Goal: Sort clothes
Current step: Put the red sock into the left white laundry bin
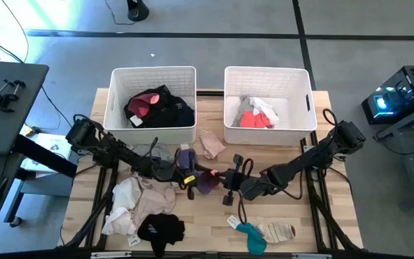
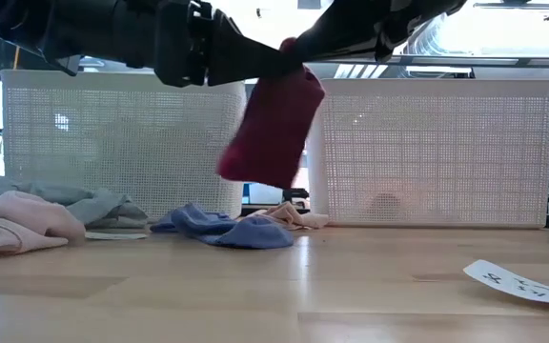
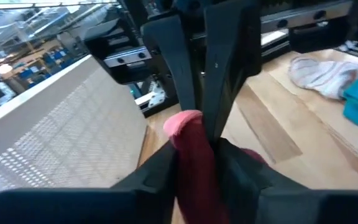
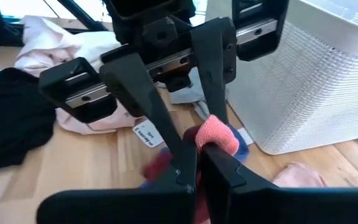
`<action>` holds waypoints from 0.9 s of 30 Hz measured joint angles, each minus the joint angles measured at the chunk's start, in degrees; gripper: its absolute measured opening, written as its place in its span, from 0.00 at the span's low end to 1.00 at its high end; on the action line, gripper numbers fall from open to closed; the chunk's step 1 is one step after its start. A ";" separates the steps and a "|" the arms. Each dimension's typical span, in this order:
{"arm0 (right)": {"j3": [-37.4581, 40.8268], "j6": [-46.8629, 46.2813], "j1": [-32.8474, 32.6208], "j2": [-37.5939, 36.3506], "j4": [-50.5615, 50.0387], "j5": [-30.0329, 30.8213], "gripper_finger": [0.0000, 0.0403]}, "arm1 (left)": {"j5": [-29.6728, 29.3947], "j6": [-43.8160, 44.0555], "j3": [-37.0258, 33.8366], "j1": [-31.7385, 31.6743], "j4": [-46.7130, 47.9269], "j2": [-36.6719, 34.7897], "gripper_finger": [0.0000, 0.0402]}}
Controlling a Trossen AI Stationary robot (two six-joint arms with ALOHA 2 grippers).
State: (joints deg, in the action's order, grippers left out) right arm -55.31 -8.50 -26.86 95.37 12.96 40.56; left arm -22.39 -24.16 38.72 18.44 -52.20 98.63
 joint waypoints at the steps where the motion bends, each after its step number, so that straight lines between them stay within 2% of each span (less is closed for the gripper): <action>1: 0.00 -0.03 0.10 0.00 0.01 -0.07 0.00 | 0.72 0.00 0.00 -0.03 0.28 0.00 0.19; 5: 0.00 -1.25 0.21 0.00 -0.12 -0.73 0.05 | 2.02 0.04 0.01 0.04 2.80 -0.42 0.04; 8: -0.06 -1.83 0.16 -0.19 0.15 0.60 0.15 | 0.70 0.45 0.00 0.54 3.39 -1.77 0.02; 10: -0.15 -1.18 0.01 -1.26 -1.01 2.76 0.22 | -2.94 -0.03 0.06 1.50 5.86 -4.43 0.02; 13: -0.19 -2.48 -0.62 -4.98 -6.85 7.52 0.32 | -11.46 -0.54 2.00 3.14 16.31 -11.08 0.01; 18: -0.24 -10.55 -2.49 -11.70 -19.31 14.14 0.37 | -23.45 -1.37 7.43 2.93 34.34 -22.18 0.01; 22: -0.24 -14.93 -2.92 -13.62 -23.83 14.84 0.37 | -27.35 -1.60 14.65 -1.89 47.41 -30.26 0.00; 27: -0.22 -16.99 -2.99 -12.27 -25.42 13.86 0.37 | -27.14 -0.82 22.50 -15.24 63.51 -35.87 0.00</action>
State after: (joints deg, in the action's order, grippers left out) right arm -55.53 -25.50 -29.85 83.10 -12.46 54.42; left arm -49.52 -24.99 61.22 3.20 11.31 62.76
